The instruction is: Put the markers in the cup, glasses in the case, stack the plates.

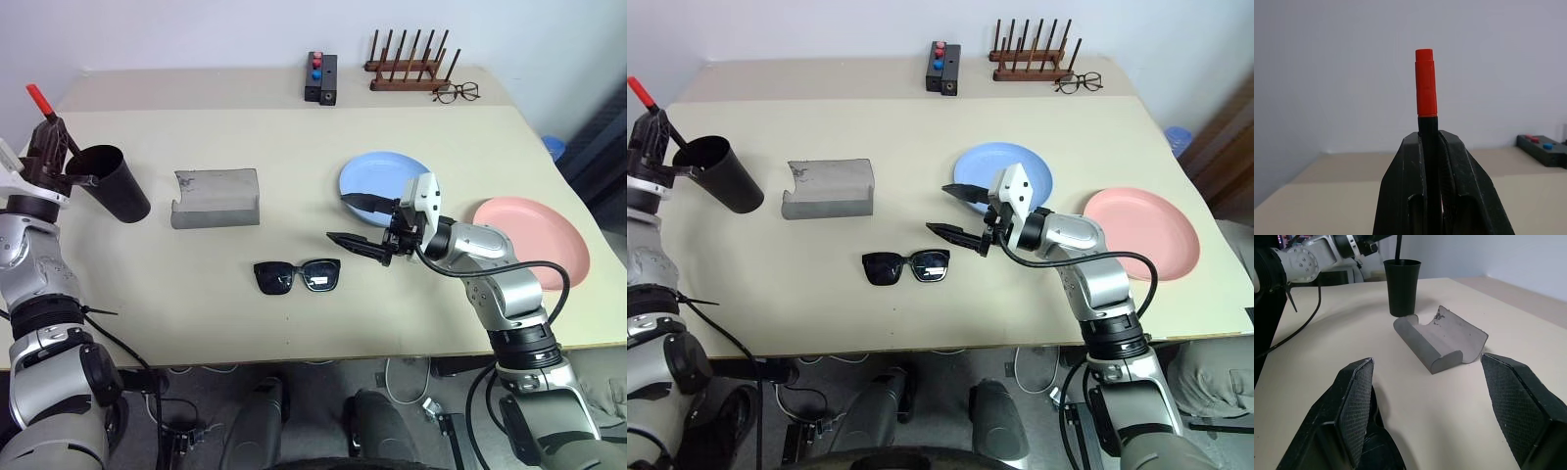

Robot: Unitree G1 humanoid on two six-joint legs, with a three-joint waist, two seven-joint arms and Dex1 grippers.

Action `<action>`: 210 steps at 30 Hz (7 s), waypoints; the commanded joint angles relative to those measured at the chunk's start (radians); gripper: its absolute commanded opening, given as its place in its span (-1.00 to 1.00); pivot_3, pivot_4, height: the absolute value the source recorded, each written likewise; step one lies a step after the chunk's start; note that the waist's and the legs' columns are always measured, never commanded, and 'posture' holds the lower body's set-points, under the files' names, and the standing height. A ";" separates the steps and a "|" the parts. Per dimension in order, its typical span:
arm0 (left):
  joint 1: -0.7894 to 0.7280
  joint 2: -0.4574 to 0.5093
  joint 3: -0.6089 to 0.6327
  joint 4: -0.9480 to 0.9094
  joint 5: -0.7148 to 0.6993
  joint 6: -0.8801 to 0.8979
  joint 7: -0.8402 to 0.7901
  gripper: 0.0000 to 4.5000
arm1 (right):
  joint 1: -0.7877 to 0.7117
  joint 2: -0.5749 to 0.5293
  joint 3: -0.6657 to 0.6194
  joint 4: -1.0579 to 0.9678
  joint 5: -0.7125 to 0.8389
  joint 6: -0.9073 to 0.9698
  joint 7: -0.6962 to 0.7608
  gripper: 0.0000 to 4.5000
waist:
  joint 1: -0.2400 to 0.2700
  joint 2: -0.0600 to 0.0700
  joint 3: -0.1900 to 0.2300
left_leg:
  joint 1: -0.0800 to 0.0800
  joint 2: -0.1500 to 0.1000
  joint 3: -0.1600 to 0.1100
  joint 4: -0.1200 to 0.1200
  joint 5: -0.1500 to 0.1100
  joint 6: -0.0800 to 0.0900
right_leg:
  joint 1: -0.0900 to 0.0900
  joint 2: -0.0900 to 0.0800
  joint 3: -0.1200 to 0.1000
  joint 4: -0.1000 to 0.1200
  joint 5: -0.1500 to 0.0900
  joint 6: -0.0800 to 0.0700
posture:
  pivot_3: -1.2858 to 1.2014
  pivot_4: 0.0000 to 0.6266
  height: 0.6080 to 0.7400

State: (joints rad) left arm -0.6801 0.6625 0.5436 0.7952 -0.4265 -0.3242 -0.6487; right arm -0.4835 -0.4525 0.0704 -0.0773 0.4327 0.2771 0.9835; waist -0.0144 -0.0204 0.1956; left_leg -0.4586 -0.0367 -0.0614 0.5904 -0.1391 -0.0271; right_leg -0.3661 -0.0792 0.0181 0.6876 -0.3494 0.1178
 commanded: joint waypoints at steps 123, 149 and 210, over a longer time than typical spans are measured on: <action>0.117 0.243 -0.467 -0.721 -0.137 0.982 -0.713 0.80 | -0.010 -0.093 -0.064 0.042 -0.043 -0.095 0.041 0.58 | 0.004 0.003 0.000 | -0.001 0.001 0.001 0.000 0.000 0.001 | -0.001 0.000 0.001 -0.001 0.000 -0.001 | 0.03 -0.52 0.92; -0.096 -0.135 -0.971 -0.558 0.332 0.771 -0.582 0.23 | 0.145 -0.219 -0.121 -0.038 -0.034 -0.087 0.056 0.58 | 0.002 0.003 0.000 | -0.001 0.001 0.000 0.003 -0.001 0.002 | 0.002 0.000 0.001 -0.001 0.000 0.000 | 0.03 -0.52 0.92; -0.232 0.204 -0.742 -0.519 -0.164 1.260 -0.966 -0.99 | 0.115 -0.151 -0.081 0.000 -0.077 -0.133 0.017 0.58 | -0.003 0.003 0.000 | 0.007 0.001 0.000 0.000 -0.001 0.002 | 0.009 -0.002 0.002 -0.003 0.000 -0.001 | 0.03 -0.52 0.92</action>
State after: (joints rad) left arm -0.9148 0.8409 -0.2021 0.3065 -0.5603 0.9525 -1.5989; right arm -0.3652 -0.6073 0.0042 -0.0498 0.3476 0.1634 1.0050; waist -0.0173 -0.0174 0.1961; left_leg -0.4511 -0.0358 -0.0612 0.5902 -0.1402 -0.0251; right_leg -0.3577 -0.0813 0.0200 0.6844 -0.3493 0.1168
